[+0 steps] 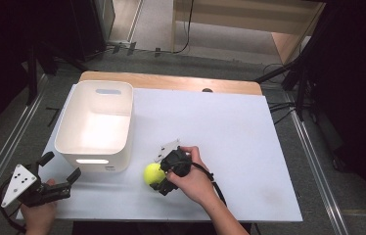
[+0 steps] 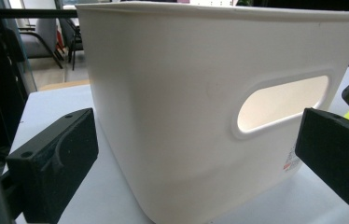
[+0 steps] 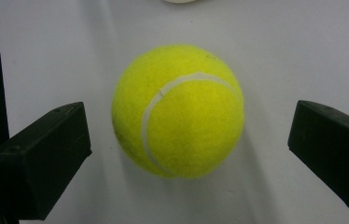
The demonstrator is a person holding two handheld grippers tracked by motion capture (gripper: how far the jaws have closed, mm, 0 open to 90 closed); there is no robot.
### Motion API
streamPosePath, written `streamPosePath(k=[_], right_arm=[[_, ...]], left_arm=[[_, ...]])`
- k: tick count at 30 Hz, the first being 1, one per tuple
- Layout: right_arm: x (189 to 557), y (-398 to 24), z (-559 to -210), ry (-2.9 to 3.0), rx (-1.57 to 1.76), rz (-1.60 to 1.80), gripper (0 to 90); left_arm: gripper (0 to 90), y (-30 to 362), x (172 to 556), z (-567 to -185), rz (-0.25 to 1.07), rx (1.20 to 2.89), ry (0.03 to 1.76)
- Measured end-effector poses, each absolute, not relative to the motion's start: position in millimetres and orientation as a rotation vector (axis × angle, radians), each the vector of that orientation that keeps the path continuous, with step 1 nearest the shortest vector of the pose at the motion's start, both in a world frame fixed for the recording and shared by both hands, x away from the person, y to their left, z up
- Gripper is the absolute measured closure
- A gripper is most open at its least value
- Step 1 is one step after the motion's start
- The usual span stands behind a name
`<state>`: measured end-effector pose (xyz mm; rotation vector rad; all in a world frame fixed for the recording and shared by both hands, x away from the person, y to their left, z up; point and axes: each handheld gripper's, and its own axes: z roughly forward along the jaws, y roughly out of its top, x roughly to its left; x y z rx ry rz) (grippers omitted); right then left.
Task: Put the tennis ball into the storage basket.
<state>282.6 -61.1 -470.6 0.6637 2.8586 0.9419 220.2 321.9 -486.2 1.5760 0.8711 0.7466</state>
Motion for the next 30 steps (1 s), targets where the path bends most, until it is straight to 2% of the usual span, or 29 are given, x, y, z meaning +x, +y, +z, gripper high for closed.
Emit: streamPosePath(k=[18, 20, 21, 26, 28, 30], right_arm=[[289, -40, -479, 2.941, 0.674, 0.822, 0.0], [290, -39, -480, 2.947, 0.664, 0.819, 2.0], [289, -39, -480, 2.935, 0.686, 0.811, 6.2], [290, -38, -481, 2.927, 0.701, 0.795, 6.6], [289, -37, -482, 2.914, 0.726, 0.773, 12.5], [290, -36, -483, 2.912, 0.73, 0.776, 12.5]], left_arm=[[0.0, 322, 220, -486, 0.747, 1.578, 0.867], [0.0, 322, 220, -486, 0.746, 1.577, 0.867], [0.0, 322, 220, -486, 0.746, 1.578, 0.866], [0.0, 322, 219, -486, 0.746, 1.581, 0.867], [0.0, 322, 220, -486, 0.745, 1.578, 0.866], [0.0, 322, 220, -486, 0.747, 1.579, 0.866]])
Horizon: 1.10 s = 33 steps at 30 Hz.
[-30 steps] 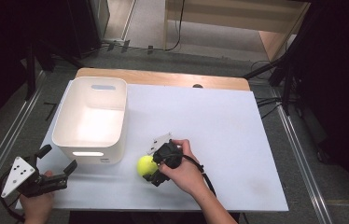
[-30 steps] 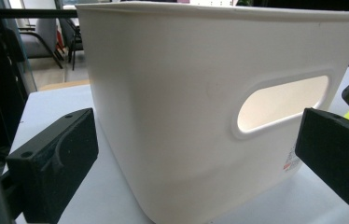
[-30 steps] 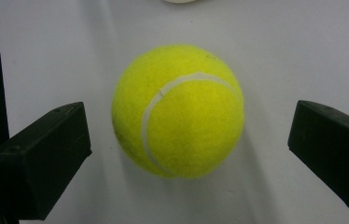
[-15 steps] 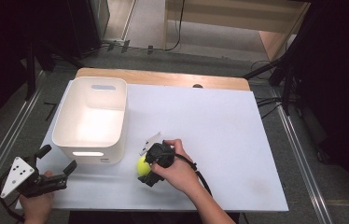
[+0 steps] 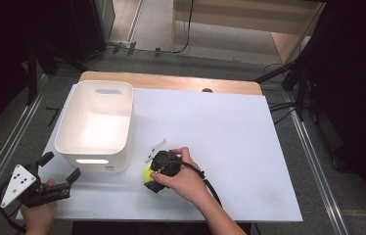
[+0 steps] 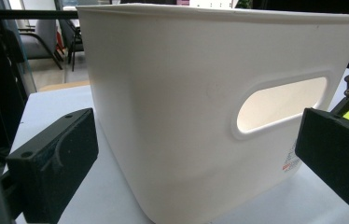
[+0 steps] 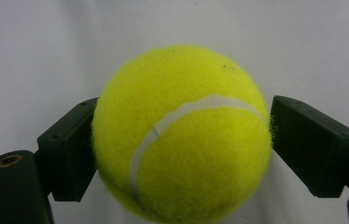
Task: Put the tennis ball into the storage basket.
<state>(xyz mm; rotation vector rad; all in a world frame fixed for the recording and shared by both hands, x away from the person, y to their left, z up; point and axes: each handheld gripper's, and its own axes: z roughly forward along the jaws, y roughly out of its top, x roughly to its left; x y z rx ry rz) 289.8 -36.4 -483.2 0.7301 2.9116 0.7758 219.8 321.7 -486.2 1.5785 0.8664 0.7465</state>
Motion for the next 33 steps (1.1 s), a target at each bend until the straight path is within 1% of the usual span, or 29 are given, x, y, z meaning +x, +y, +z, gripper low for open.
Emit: streamPosePath(k=[4, 5, 7, 16, 24, 33], right_arm=[[291, -36, -485, 2.926, 0.716, 0.781, 12.8], [291, -36, -485, 2.945, 0.724, 0.785, 18.1], [291, -36, -485, 2.978, 0.715, 0.809, 23.5], [294, -42, -479, 2.987, 0.746, 0.828, 23.9], [296, -43, -468, 2.997, 0.65, 0.82, 23.9], [301, -44, -454, 3.0, 0.629, 0.833, 23.9]], left_arm=[[0.0, 322, 220, -486, 0.749, 1.586, 0.863], [0.0, 322, 220, -486, 0.748, 1.582, 0.865], [0.0, 322, 220, -486, 0.748, 1.583, 0.863], [0.0, 322, 220, -486, 0.75, 1.587, 0.862], [0.0, 322, 220, -486, 0.749, 1.584, 0.862], [0.0, 322, 220, -486, 0.746, 1.58, 0.863]])
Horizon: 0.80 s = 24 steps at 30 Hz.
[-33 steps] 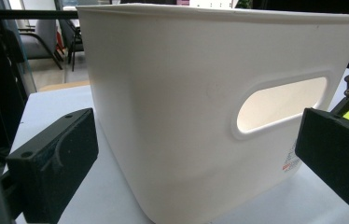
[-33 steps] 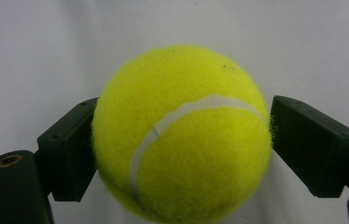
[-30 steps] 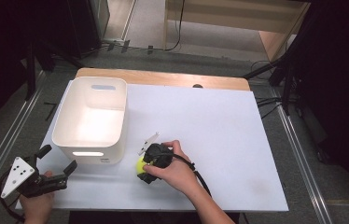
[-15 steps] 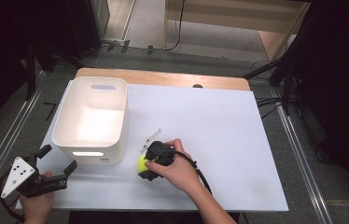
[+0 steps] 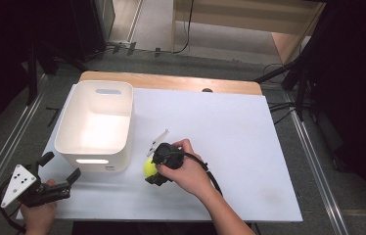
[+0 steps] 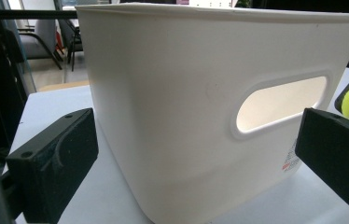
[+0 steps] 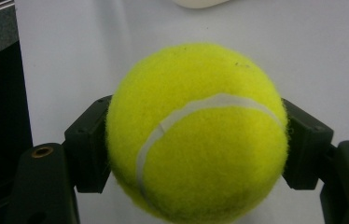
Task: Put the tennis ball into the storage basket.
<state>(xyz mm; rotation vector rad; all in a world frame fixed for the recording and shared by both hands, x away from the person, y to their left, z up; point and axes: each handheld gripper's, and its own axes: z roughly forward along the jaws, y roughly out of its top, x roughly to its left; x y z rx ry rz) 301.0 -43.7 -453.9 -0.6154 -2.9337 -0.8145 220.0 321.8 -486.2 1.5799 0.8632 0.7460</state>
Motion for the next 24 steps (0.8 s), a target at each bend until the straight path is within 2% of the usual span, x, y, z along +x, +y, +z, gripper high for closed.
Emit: streamPosePath(k=[24], right_arm=[[317, -44, -419, -2.932, -0.607, -0.828, 23.9]], left_arm=[[0.0, 322, 220, -486, 0.745, 1.578, 0.865]])
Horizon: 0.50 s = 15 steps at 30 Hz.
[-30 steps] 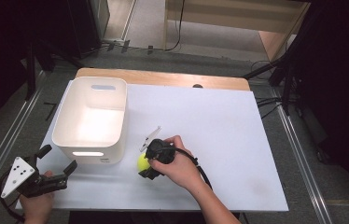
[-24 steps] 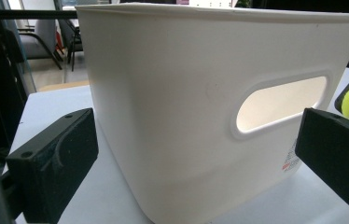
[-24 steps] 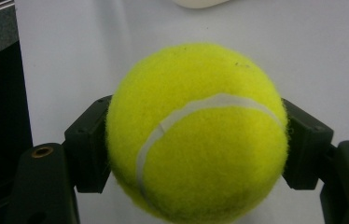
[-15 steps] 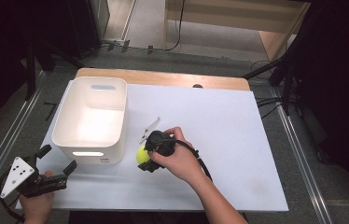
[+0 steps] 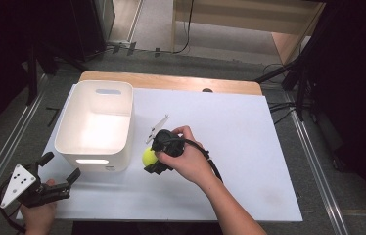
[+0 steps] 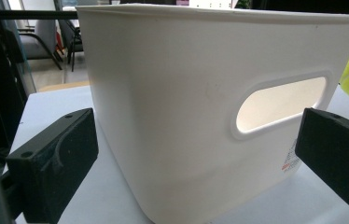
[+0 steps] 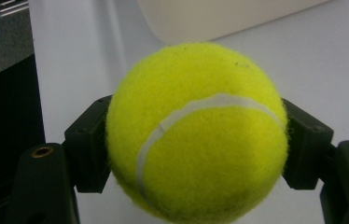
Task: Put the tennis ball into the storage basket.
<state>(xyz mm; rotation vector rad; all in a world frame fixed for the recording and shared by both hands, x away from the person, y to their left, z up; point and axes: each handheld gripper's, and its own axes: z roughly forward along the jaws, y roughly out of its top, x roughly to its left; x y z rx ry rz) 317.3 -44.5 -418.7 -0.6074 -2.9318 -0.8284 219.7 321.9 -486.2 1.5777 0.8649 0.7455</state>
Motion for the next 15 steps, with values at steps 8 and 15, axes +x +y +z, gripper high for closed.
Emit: streamPosePath(k=[8, 15], right_arm=[[322, -43, -410, -2.937, -0.589, -0.842, 23.9], [326, -40, -402, -2.931, -0.58, -0.859, 23.9]], left_arm=[[0.0, 322, 220, -486, 0.746, 1.578, 0.866], [0.0, 322, 220, -486, 0.745, 1.579, 0.862]])
